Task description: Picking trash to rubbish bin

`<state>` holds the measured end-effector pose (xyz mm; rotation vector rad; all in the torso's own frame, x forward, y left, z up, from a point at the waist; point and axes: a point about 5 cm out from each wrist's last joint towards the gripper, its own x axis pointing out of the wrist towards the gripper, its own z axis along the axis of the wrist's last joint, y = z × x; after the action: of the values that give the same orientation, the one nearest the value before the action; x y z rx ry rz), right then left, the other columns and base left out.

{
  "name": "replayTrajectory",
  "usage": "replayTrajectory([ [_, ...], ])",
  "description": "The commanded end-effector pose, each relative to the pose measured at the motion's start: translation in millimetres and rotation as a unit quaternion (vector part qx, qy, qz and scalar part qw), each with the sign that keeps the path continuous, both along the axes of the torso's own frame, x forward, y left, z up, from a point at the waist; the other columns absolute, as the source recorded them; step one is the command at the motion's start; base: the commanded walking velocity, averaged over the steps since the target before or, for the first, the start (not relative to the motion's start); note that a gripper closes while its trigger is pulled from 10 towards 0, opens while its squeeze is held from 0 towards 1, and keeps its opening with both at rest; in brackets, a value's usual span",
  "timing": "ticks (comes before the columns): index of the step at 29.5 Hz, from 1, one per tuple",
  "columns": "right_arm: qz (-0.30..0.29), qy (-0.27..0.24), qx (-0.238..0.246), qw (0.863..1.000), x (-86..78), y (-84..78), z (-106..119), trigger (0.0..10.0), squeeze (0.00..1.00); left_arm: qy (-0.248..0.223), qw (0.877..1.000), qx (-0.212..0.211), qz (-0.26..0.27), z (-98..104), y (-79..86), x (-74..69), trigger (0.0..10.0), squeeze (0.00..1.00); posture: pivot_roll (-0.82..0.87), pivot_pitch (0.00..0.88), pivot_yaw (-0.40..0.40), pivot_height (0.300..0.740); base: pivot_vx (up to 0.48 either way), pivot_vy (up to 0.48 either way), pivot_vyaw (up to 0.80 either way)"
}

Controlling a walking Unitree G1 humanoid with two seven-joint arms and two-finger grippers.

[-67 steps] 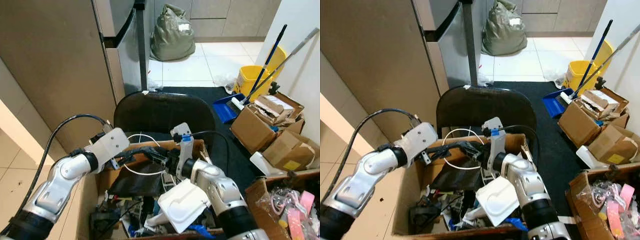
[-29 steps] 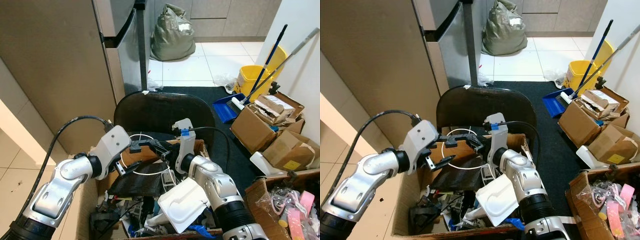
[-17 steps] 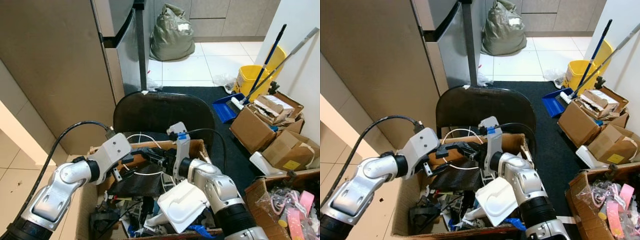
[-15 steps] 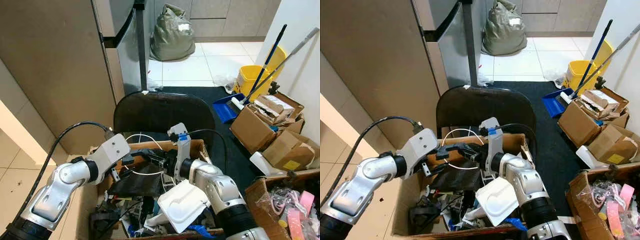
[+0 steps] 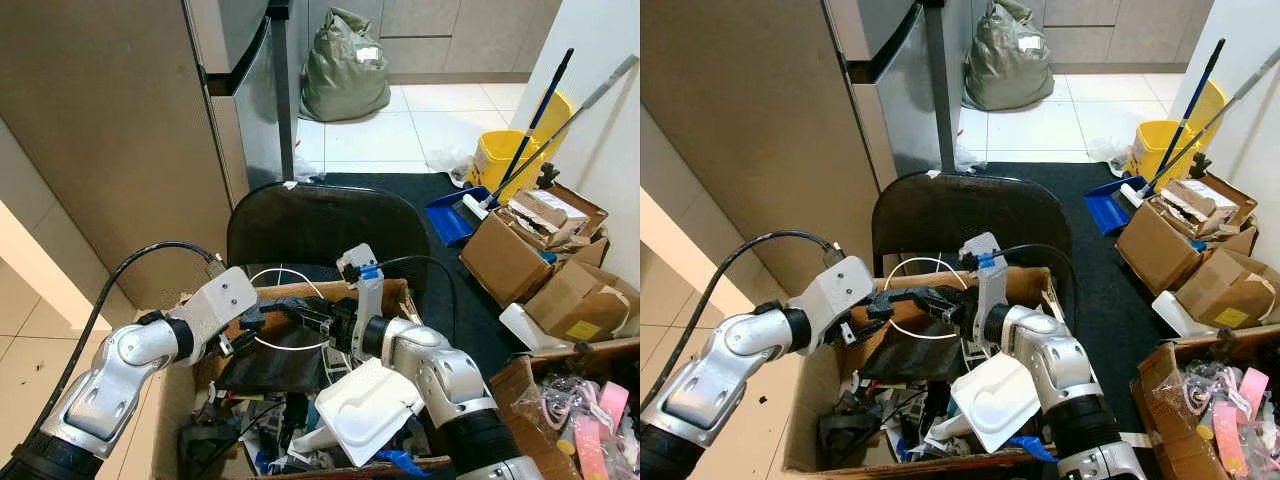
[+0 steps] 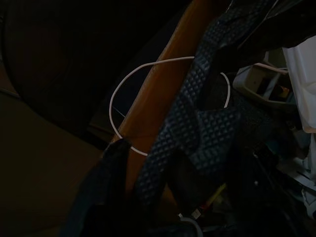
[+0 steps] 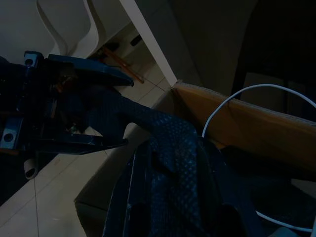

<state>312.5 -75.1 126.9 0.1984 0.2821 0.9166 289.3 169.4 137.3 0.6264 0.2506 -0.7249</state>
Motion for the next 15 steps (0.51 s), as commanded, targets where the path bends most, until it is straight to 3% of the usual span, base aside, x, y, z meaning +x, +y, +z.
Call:
replayTrajectory([
  [1,0.013,0.010,0.007,1.000,-4.6,4.6,-3.1,10.0,0.00,-0.007,1.000,0.001,0.007,1.7,4.2,1.7,0.0,0.00,0.06,0.116,0.068,0.740,0.000,0.000,0.00],
  [15,0.012,0.006,-0.001,1.000,-4.1,4.2,-2.8,10.0,0.00,-0.024,1.000,-0.002,0.020,5.2,5.9,5.8,0.0,0.00,0.06,0.122,0.066,0.740,0.000,0.000,0.00],
])
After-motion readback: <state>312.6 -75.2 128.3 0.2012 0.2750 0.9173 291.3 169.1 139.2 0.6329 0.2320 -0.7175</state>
